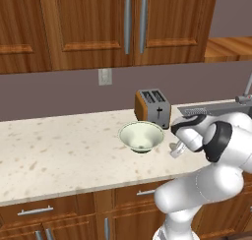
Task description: Gather the eggs and milk located in the vicinity of the sink area and place them right next to the bowl.
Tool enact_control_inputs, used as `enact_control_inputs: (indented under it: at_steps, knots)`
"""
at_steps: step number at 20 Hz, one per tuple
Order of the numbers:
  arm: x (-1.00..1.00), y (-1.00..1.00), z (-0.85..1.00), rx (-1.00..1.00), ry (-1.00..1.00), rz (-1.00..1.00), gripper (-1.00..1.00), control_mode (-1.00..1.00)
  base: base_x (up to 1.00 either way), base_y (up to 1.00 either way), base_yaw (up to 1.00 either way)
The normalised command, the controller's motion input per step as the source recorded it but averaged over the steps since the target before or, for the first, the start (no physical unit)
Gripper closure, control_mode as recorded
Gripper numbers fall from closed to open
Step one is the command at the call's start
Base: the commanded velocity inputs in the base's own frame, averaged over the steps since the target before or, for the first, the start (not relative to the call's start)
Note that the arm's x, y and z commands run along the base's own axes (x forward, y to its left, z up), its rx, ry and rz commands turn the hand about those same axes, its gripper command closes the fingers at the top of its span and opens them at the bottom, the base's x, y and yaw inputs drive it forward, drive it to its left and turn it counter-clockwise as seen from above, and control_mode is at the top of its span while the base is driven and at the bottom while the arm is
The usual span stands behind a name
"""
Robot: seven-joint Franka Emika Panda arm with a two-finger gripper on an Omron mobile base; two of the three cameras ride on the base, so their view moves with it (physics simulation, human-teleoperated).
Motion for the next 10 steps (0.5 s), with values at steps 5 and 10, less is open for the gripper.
enact_control_inputs:
  at_steps: [5, 10]
  knots:
    - [0.14, 0.17, 0.0, 0.0, 0.0, 0.03, 1.0, -1.0, 0.0, 0.0, 0.0]
    - [0.18, 0.08, 0.0, 0.0, 0.0, 0.02, 1.0, -1.0, 0.0, 0.0, 0.0]
